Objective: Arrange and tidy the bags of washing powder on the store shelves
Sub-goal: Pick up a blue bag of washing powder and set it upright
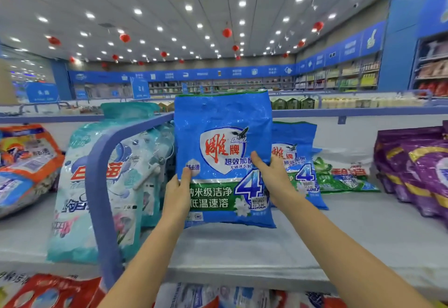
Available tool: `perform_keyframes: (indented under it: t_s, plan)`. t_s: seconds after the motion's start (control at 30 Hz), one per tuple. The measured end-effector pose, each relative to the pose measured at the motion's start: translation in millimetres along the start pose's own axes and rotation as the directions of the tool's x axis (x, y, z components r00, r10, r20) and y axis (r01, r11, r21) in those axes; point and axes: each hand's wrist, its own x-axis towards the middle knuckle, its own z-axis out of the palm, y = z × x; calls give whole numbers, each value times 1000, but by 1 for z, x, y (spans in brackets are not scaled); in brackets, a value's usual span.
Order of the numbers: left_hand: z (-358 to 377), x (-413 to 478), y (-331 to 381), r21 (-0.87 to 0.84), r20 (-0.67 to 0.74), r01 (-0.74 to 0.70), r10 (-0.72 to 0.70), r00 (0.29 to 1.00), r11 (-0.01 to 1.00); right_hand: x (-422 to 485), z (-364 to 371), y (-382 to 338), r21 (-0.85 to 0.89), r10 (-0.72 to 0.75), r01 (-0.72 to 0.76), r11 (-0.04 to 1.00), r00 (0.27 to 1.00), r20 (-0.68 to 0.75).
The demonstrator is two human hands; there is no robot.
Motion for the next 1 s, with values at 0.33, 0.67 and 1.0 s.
perform_keyframes:
  t_s: [0.33,0.67,1.0]
  plan:
    - [-21,25,-25,-104,-163,132,-147,976,986,27,32,29,-86,36,-41,995,997,-65]
    - [-22,32,-23,-206,-117,221,-248,962,953,36,36,28,-54,113,-118,992,990,-88]
    - [-34,-24,-18,95,-113,-361,371,922,928,-37,-23,-17,-107,-306,288,952,910,-278]
